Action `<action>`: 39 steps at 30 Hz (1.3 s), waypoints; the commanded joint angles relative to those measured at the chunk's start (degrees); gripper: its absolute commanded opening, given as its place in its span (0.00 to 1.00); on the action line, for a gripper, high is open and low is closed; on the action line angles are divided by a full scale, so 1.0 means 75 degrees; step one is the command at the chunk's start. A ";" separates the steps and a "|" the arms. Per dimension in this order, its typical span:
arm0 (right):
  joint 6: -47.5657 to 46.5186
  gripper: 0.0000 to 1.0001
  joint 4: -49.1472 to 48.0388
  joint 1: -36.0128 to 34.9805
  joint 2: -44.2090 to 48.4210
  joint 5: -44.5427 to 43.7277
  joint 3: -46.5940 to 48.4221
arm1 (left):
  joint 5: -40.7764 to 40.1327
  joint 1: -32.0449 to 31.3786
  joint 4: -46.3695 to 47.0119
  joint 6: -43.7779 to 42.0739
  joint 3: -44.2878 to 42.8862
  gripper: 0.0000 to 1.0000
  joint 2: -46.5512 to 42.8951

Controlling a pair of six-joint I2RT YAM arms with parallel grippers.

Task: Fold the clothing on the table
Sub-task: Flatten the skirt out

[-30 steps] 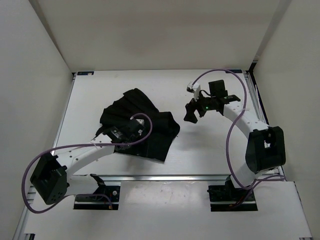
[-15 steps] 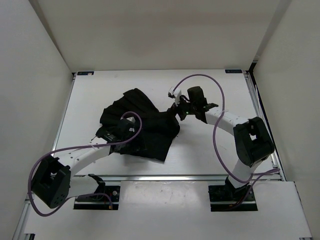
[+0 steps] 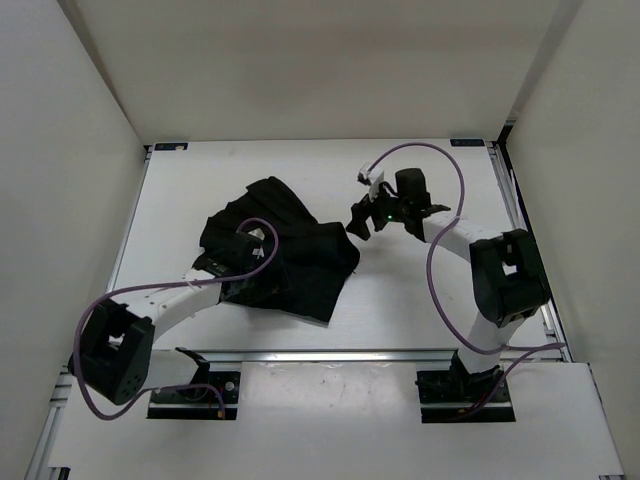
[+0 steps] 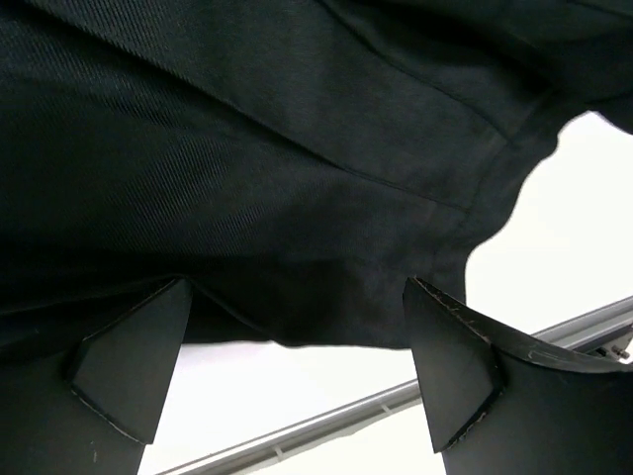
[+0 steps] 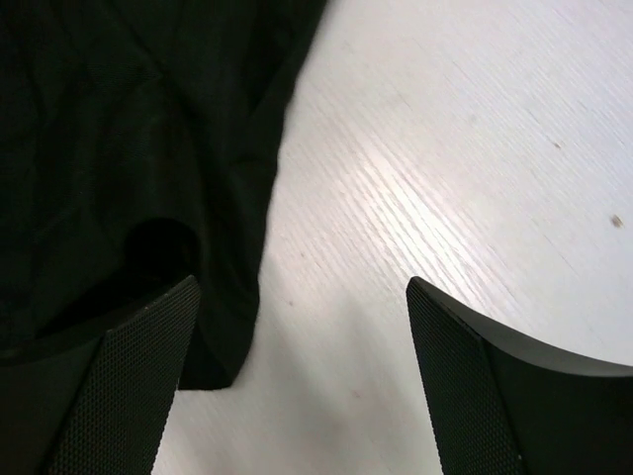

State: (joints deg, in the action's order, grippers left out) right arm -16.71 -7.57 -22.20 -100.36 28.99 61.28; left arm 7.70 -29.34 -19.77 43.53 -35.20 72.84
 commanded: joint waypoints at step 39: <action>0.1825 0.00 -0.1933 -0.0452 -0.0297 -0.2489 0.0442 | 0.0753 0.1333 -0.0049 -0.0074 0.0978 0.81 -0.0864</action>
State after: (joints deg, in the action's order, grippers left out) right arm -9.52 -17.80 -28.45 -105.14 22.83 59.99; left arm 11.31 -21.12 -21.78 43.88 -28.60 66.92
